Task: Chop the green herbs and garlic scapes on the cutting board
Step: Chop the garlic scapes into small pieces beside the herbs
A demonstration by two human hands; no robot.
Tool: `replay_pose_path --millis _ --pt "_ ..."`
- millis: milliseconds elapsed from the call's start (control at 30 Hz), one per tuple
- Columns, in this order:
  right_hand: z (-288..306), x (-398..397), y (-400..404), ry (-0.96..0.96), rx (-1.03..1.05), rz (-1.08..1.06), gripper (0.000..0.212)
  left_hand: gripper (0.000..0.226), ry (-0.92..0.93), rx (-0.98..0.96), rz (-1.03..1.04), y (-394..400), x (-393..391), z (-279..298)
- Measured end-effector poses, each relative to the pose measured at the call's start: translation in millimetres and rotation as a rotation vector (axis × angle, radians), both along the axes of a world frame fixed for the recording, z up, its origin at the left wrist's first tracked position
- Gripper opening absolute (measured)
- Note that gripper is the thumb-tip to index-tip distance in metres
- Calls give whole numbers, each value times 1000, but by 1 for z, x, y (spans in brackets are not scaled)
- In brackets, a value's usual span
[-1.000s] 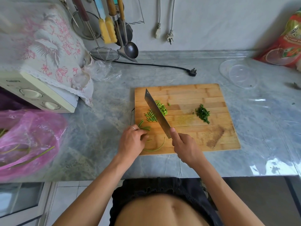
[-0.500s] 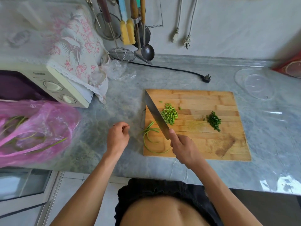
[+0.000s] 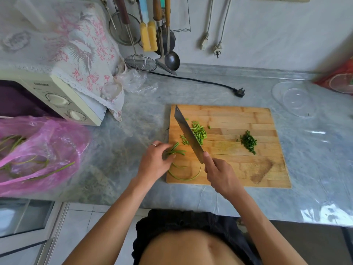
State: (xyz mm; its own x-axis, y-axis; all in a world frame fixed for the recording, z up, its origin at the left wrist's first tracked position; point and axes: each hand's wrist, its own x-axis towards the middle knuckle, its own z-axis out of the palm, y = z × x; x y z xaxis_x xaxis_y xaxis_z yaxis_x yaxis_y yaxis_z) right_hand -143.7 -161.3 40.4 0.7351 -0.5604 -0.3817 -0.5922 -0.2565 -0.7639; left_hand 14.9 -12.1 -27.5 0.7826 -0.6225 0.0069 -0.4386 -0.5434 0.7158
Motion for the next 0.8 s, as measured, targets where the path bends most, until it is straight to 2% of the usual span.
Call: replay_pose_path --millis 100,167,333,467,600,700,800 --pt "1 -5 1 18 -31 6 85 47 -72 106 -10 -10 -3 -1" --pt "1 -9 3 23 -57 8 85 47 -80 159 2 -13 -5 -2" --pt "-4 -10 5 32 -92 -7 73 22 -116 117 27 -11 -7 -4" --pt "-7 -7 4 47 -80 20 73 17 -137 132 -9 -14 -6 -2" --pt "-6 -5 2 63 -80 70 56 16 -40 80 12 -14 1 -3" --pt "-7 -6 1 49 -75 31 69 13 43 8 36 -11 6 -1" --pt "-9 -7 0 41 -92 57 71 11 80 -19 42 -8 5 2"
